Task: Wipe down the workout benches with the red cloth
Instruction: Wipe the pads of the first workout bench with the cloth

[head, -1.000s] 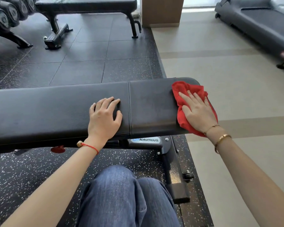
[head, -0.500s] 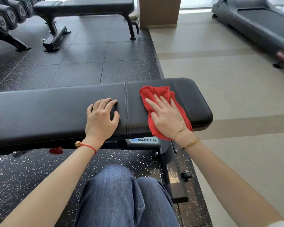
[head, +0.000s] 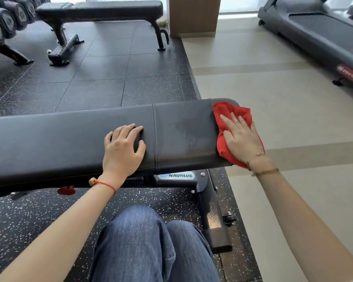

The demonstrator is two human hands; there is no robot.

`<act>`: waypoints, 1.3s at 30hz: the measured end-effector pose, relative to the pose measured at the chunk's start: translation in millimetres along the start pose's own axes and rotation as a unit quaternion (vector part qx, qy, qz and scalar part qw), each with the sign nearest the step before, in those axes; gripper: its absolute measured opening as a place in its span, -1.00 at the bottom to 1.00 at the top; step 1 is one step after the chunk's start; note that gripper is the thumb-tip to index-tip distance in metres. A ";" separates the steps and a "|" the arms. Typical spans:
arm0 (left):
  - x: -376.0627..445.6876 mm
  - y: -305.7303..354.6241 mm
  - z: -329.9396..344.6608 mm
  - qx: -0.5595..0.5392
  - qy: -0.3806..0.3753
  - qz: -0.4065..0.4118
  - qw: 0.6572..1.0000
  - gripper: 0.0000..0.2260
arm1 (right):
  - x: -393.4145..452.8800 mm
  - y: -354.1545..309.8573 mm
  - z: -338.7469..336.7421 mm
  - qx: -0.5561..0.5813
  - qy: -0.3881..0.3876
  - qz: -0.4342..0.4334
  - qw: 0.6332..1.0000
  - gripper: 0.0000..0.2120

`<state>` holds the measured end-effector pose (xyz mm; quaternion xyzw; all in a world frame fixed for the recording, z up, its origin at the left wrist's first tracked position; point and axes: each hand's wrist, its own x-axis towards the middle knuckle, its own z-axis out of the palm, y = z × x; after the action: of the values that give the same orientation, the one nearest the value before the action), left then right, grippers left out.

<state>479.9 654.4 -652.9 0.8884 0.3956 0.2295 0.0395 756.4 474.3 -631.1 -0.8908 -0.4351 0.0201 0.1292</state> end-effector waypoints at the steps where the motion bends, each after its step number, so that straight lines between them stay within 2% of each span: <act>1: -0.5 0.4 1.1 0.001 0.000 -0.002 1.000 -0.60 | -14.5 3.8 0.9 0.010 0.013 -0.005 1.000 -0.47; 4: -1.0 0.9 2.8 0.005 -0.003 -0.007 1.000 -0.61 | -16.8 11.1 1.4 0.029 0.010 0.003 1.000 -0.50; 8: -1.3 2.2 2.9 0.014 -0.008 -0.012 1.000 -0.62 | 41.2 3.8 -3.3 0.012 -0.040 0.042 0.998 -0.49; 11: -1.4 3.7 2.2 0.015 -0.010 -0.012 1.000 -0.62 | 80.8 -19.8 -1.9 0.010 -0.069 0.038 0.997 -0.48; 15: -1.9 3.8 1.0 0.013 -0.005 -0.014 1.000 -0.63 | 87.8 -71.5 8.0 -0.001 -0.074 -0.029 0.997 -0.48; 19: -1.0 4.3 0.5 0.009 -0.007 -0.015 1.000 -0.63 | 38.4 -109.7 22.0 -0.017 -0.059 -0.157 0.986 -0.48; 23: -1.4 2.5 0.9 0.009 -0.006 -0.012 1.000 -0.63 | -13.6 -89.9 20.3 0.011 -0.029 -0.216 0.976 -0.47; 27: -1.4 3.5 1.7 0.015 -0.010 -0.015 1.000 -0.62 | 13.7 -44.5 10.2 -0.032 -0.015 -0.133 0.990 -0.48; 29: -1.0 4.1 2.5 0.020 -0.011 -0.013 1.000 -0.63 | 42.2 -43.3 8.6 -0.025 -0.034 -0.076 0.996 -0.49; 31: -0.6 4.3 2.6 0.021 -0.008 -0.014 1.000 -0.63 | 65.7 -62.0 12.2 -0.022 -0.039 -0.060 0.997 -0.49; 33: -0.3 4.2 1.9 0.020 -0.007 -0.016 1.000 -0.63 | 74.5 -96.3 19.2 -0.027 -0.047 -0.088 0.995 -0.49; 36: 0.5 4.3 0.0 0.016 -0.008 -0.020 1.000 -0.61 | 52.5 -149.4 35.9 -0.027 -0.050 -0.184 0.981 -0.49; 39: 0.6 4.5 -1.6 0.014 -0.009 -0.020 1.000 -0.58 | 14.2 -158.1 39.3 0.009 -0.052 -0.238 0.970 -0.48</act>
<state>482.6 651.5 -650.1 0.8828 0.4161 0.2154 0.0347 637.7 586.7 -628.7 -0.7580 -0.6408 0.0390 0.1153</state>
